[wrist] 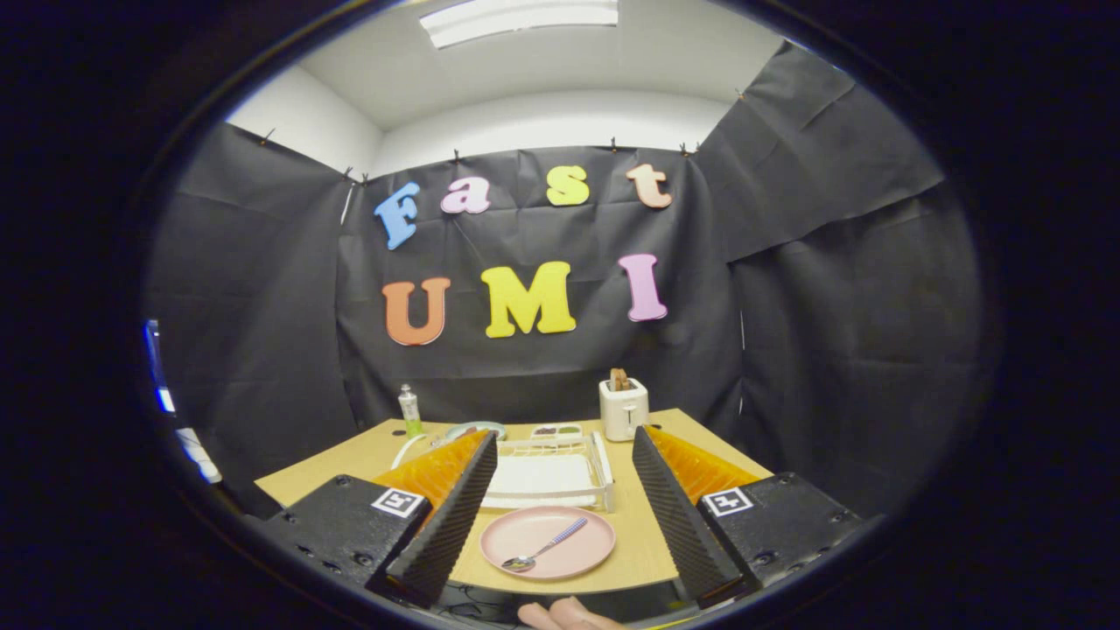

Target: Take the plate from the dish rack, then take the spoon from the basket and place it into the plate.

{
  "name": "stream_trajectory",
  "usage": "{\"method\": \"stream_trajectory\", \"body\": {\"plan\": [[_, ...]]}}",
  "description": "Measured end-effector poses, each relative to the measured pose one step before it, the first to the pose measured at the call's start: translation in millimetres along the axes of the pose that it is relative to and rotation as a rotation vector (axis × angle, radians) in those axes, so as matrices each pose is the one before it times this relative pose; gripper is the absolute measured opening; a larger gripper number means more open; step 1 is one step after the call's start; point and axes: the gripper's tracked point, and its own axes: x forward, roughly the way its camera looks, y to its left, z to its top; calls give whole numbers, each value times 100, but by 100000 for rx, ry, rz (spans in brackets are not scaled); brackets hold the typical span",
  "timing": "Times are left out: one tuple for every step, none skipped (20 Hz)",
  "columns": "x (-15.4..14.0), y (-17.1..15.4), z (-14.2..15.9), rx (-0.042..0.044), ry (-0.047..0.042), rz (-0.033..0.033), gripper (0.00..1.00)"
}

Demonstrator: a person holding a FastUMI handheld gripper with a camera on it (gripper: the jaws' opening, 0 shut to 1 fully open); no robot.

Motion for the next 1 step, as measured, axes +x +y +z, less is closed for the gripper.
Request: {"method": "stream_trajectory", "body": {"plan": [[-149, -121, -1, 281, -214, -183, 100]]}}
